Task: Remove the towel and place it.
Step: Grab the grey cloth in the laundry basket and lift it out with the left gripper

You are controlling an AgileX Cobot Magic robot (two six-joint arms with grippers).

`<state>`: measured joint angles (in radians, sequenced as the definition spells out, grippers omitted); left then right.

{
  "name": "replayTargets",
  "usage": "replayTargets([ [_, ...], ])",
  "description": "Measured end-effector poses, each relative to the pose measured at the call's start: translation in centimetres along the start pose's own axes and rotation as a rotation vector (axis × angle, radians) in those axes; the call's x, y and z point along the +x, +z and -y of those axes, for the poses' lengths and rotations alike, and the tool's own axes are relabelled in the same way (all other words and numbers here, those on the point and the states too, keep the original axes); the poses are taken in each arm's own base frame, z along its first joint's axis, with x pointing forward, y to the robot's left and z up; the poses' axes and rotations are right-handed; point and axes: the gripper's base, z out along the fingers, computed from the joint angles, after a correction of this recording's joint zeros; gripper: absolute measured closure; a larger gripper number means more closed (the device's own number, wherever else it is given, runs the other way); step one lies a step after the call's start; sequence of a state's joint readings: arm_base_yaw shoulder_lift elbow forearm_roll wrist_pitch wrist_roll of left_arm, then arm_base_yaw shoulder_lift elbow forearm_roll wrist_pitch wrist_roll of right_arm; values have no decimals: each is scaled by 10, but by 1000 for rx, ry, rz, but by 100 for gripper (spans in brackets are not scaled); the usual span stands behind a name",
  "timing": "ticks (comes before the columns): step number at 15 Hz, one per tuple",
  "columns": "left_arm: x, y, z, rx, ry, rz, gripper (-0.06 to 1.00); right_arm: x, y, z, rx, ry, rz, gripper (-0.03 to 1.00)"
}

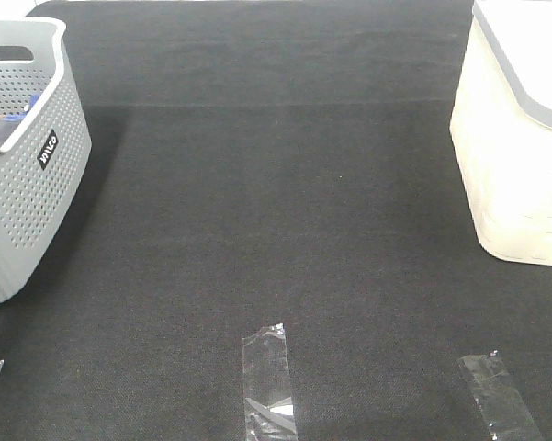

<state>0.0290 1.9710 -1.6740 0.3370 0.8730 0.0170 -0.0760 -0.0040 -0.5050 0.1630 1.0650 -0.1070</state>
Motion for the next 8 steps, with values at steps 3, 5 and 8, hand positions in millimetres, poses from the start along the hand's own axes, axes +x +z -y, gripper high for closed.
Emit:
replayTargets([
  [3, -18, -54, -9, 78, -85, 137, 94, 0, 0, 0, -4, 2, 1, 38],
  [5, -24, -82, -9, 159, -89, 218, 94, 0, 0, -1, -6, 3, 2, 38],
  [8, -28, -124, -4, 306, -84, 346, 94, 0, 0, -1, -8, 4, 2, 38],
])
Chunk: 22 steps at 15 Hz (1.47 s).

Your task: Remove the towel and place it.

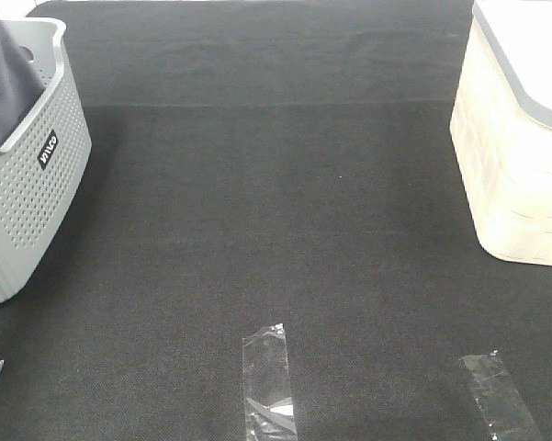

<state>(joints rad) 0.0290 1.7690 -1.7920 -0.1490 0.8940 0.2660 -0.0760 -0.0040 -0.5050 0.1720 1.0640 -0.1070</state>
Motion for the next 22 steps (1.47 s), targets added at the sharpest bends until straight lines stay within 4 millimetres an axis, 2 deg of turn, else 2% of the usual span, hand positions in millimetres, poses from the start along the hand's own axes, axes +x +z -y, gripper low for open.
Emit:
replayTargets([
  [4, -15, -42, 21, 185, 0, 159, 94, 0, 0, 0, 0, 0, 0, 38],
  [5, -21, -58, 30, 266, -3, 228, 94, 0, 0, 0, 0, 0, 1, 38],
  [8, -29, -76, 52, 427, -3, 328, 94, 0, 0, 0, 0, 0, 1, 38],
  [11, -35, -88, 105, 616, 117, 402, 94, 0, 0, 0, 0, 0, 2, 38],
  [16, -29, -104, 174, 834, 197, 396, 94, 0, 0, 0, 0, 0, 2, 38],
  [20, -11, -117, 212, 996, 300, 293, 94, -6, 7, -2, -37, -17, -50, 38],
  [22, -2, -123, 226, 1061, 350, 241, 94, -14, 16, -8, -150, -77, -109, 38],
])
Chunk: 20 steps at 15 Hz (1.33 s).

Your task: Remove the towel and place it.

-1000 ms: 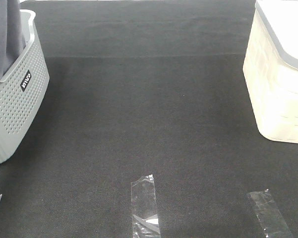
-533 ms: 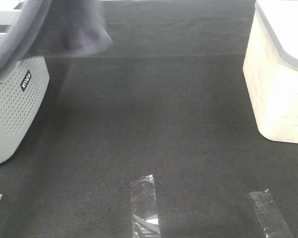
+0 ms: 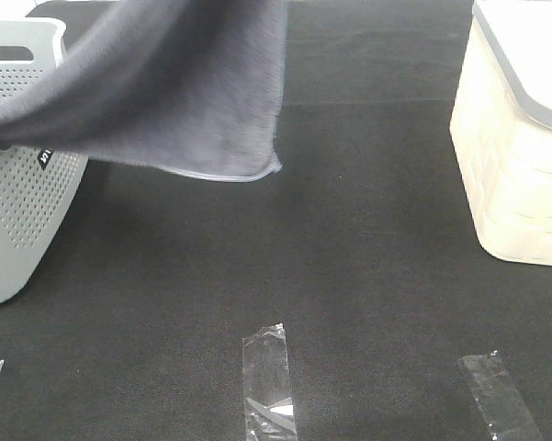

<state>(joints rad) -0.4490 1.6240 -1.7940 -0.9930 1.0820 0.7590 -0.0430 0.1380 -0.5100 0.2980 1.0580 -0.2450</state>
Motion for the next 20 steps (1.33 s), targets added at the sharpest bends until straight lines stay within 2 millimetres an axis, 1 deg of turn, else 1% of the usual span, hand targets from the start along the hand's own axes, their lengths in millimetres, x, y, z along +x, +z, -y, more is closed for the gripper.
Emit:
replayTargets([
  [1, 3, 2, 7, 52, 2, -40, 94, -7, 3, -2, -59, -46, 6, 38],
  [3, 7, 2, 12, 107, -2, -81, 94, -22, 13, -6, -162, -145, 32, 38],
  [5, 6, 2, 14, 124, -6, -74, 94, -37, 30, -12, -305, -229, 14, 37],
  [6, 6, 1, 15, 125, -5, -74, 94, -44, 40, -16, -387, -270, 0, 35],
  [8, 4, -3, 19, 125, 8, -67, 94, -56, 63, -22, -496, -321, -30, 31],
  [11, 3, -5, 22, 127, 17, -59, 94, -72, 97, -29, -649, -275, -19, 30],
  [12, 3, -5, 22, 127, 17, -59, 94, -72, 97, -29, -649, -275, -19, 30],
  [13, 3, -5, 22, 129, 16, -57, 94, -77, 113, -31, -706, -262, 0, 30],
  [14, 3, -5, 22, 129, 16, -57, 94, -81, 122, -31, -735, -260, 26, 30],
  [17, 3, -5, 22, 129, 15, -57, 94, -95, 149, -31, -776, -248, 80, 30],
  [20, 3, -5, 22, 129, 15, -57, 94, -104, 171, -32, -803, -217, 63, 30],
])
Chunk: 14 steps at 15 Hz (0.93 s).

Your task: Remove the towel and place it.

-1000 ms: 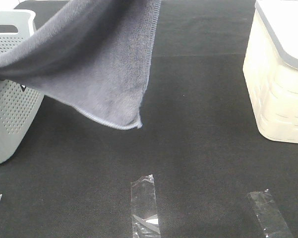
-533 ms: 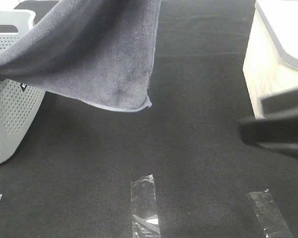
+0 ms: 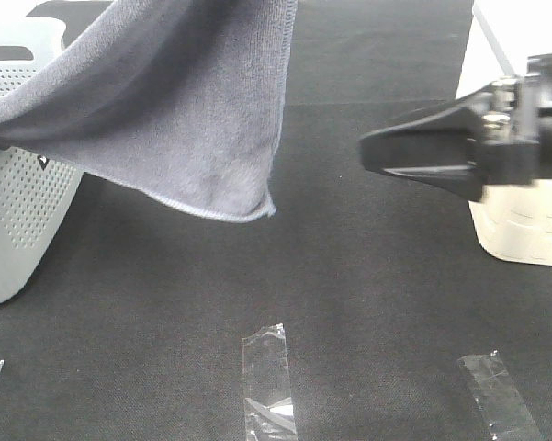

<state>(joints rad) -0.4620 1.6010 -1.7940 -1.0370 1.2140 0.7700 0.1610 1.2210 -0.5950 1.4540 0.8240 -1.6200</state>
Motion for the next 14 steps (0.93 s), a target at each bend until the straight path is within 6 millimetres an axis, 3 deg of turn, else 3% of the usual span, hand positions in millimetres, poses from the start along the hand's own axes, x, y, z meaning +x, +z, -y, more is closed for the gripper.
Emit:
replayTargets([
  [2, 0, 0, 0, 5, -2, 5, 94, 6, 24, -2, -46, -39, -63, 30],
  [3, 0, 0, 0, 5, -2, 5, 94, 13, 45, -4, -27, -47, -109, 30],
  [5, 0, 0, 0, 5, -2, 5, 94, 20, 64, 5, 78, 11, -134, 30],
  [7, -1, 0, 1, 10, -5, 10, 94, 23, 72, 16, 135, 40, -142, 30],
  [10, -1, 0, 1, 10, -5, 10, 94, 18, 80, 12, 32, 37, -112, 30],
  [14, -1, 0, 2, 19, -8, 11, 94, 15, 83, 14, 17, -64, -86, 30],
])
